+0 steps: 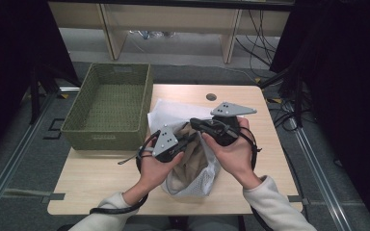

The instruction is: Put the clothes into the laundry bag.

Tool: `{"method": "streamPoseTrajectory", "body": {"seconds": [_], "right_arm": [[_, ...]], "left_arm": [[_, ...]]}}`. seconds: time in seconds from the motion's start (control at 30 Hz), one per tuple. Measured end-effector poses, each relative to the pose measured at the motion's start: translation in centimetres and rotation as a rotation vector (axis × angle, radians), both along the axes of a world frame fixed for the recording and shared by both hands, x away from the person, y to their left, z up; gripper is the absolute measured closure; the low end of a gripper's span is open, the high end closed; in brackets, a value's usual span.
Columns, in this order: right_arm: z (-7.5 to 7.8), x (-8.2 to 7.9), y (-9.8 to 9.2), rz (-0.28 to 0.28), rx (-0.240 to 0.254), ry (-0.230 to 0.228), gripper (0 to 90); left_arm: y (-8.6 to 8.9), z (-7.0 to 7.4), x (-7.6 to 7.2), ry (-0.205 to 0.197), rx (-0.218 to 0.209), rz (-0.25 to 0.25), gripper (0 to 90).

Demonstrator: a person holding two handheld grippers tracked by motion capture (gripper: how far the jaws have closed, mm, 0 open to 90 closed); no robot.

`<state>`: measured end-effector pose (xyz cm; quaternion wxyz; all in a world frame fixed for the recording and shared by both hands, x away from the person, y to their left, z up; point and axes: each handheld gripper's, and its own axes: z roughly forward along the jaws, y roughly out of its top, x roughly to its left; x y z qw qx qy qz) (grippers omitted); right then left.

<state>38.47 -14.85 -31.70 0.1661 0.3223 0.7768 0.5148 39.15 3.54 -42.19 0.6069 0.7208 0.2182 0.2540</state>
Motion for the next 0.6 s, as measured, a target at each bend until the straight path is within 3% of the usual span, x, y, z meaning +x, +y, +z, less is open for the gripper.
{"method": "streamPoseTrajectory", "body": {"seconds": [0.03,0.13,0.17,0.33,0.47,0.53,0.6], "right_arm": [[0.0,-0.1,0.0,-0.013,0.0,0.013,89.7],[0.0,0.0,-0.1,-0.017,-0.013,-0.006,89.7],[0.0,0.0,-0.1,-0.016,-0.011,0.001,89.7],[-0.1,0.2,-0.1,-0.008,-0.008,0.01,89.7],[-0.3,0.3,-0.2,-0.016,-0.015,0.014,89.7],[-0.5,0.3,-0.2,-0.017,-0.021,0.021,89.7],[-0.6,0.4,-0.2,-0.013,-0.032,0.026,89.7]], "left_arm": [[-0.2,-0.4,0.3,0.01,0.006,0.0,88.4],[-0.5,-1.2,0.8,0.02,0.034,0.0,87.6],[-0.9,-2.1,1.3,0.041,0.066,-0.003,87.2],[-1.2,-3.5,2.1,0.079,0.128,-0.015,83.8],[-1.0,-3.6,2.5,0.091,0.148,-0.027,78.3],[-0.9,-3.3,2.2,0.111,0.134,-0.045,72.1],[-0.5,-2.9,1.9,0.114,0.154,-0.057,63.7]]}}
